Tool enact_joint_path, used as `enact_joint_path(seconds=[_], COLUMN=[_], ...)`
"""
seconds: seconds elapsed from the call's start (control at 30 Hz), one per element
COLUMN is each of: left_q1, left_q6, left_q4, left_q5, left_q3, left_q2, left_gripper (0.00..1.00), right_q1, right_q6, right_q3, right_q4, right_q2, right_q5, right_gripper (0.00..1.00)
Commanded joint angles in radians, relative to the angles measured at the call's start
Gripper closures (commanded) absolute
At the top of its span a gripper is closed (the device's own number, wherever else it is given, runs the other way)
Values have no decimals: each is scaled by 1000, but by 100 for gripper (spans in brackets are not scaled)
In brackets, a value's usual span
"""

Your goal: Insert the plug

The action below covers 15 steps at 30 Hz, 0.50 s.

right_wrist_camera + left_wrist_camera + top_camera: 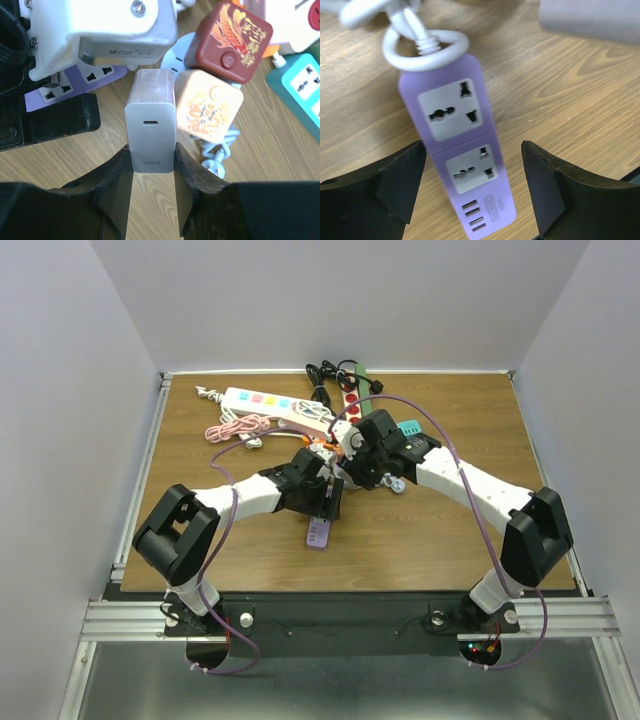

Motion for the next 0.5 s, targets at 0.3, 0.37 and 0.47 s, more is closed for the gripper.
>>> enact_joint_path(seconds=[0.3, 0.37, 0.47], left_q1=[-134, -145, -157], left_q6=[42, 43, 27], left_q4=[-48, -90, -152], left_q5=[-228, -261, -311], left_q3=[29, 32, 32], left_q2=[75, 86, 85], left_gripper=[41, 48, 59], right_q1=[-21, -23, -21], right_q6=[53, 58, 65], right_q3=[-61, -75, -83], right_q4=[36, 36, 36], right_q2=[-122, -135, -153], right_q5=[26, 26, 5], right_gripper=[100, 100, 100])
